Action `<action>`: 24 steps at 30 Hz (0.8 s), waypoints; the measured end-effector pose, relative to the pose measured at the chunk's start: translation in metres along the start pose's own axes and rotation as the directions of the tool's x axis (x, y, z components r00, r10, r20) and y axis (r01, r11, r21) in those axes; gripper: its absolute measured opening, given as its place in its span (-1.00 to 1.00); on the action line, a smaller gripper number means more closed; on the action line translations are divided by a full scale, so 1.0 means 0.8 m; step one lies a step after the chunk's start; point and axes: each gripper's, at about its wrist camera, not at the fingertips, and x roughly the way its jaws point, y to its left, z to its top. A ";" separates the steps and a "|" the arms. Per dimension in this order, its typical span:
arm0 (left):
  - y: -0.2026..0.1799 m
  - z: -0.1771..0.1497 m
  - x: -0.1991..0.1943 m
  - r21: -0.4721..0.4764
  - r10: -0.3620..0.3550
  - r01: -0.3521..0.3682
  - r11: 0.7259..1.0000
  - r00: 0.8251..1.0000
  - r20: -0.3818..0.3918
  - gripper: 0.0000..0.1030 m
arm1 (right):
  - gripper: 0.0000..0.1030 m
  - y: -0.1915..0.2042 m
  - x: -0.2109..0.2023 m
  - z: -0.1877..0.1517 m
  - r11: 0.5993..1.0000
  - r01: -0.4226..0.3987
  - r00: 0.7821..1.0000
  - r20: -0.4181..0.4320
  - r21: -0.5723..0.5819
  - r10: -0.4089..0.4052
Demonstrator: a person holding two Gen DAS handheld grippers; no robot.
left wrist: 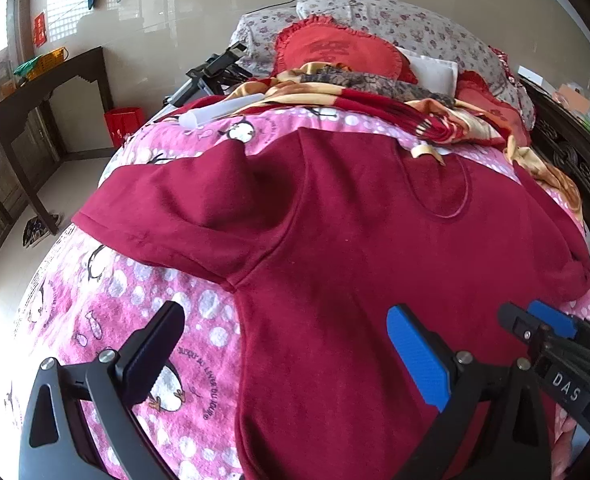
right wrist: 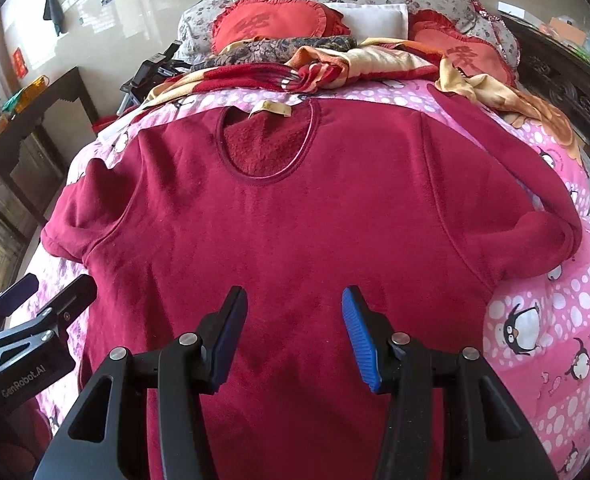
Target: Fold small clothes
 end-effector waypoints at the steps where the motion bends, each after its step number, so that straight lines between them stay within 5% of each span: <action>1: 0.001 0.000 0.000 -0.001 0.002 -0.002 1.000 1.000 0.000 0.99 | -0.44 0.001 0.001 0.000 1.000 0.000 1.000 -0.001 -0.002 0.000; 24: 0.003 0.003 0.006 0.010 0.012 -0.012 1.000 1.000 -0.005 0.99 | -0.44 0.003 0.012 0.002 1.000 -0.011 1.000 0.022 0.017 0.011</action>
